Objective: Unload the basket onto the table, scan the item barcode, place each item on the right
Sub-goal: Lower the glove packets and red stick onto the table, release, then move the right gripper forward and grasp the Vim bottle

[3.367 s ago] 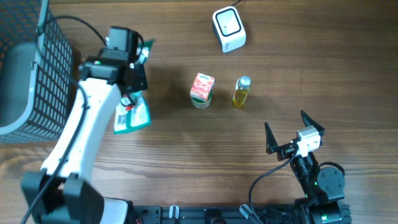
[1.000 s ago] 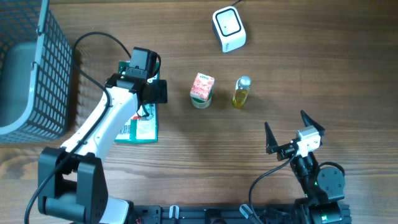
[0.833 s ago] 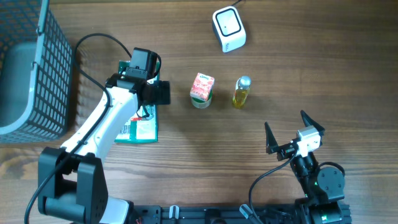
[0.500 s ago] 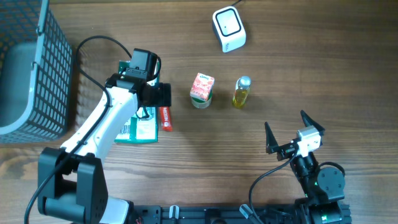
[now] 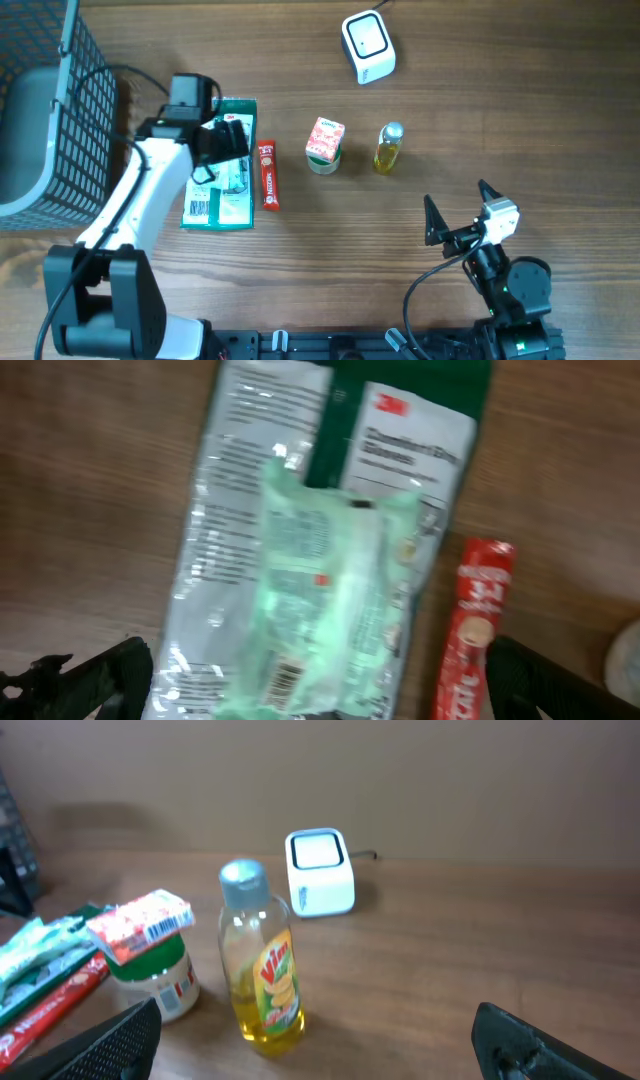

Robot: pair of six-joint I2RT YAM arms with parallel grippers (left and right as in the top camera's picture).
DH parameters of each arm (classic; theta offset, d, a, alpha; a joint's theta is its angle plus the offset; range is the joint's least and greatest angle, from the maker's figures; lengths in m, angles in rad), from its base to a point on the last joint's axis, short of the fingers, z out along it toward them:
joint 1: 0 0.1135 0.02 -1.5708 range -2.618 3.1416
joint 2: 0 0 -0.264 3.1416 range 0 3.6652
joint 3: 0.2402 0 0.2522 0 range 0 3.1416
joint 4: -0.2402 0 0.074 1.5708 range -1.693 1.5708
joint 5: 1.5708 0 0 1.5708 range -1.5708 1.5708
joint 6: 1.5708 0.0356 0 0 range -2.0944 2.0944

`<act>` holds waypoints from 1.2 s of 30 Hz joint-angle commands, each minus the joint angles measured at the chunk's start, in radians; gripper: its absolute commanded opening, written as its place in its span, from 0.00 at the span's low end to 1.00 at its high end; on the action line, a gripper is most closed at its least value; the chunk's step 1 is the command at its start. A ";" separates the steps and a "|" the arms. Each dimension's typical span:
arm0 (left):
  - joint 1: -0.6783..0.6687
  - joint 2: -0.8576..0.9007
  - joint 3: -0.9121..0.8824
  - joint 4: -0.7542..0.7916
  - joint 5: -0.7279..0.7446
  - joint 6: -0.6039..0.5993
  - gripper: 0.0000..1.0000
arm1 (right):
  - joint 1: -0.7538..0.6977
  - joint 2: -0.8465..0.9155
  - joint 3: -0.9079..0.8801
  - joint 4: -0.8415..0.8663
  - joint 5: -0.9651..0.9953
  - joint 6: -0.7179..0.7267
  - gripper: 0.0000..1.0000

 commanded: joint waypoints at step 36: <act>0.229 -0.023 0.010 0.029 0.089 -0.032 1.00 | 0.076 1.198 1.387 -1.069 -0.072 0.333 0.89</act>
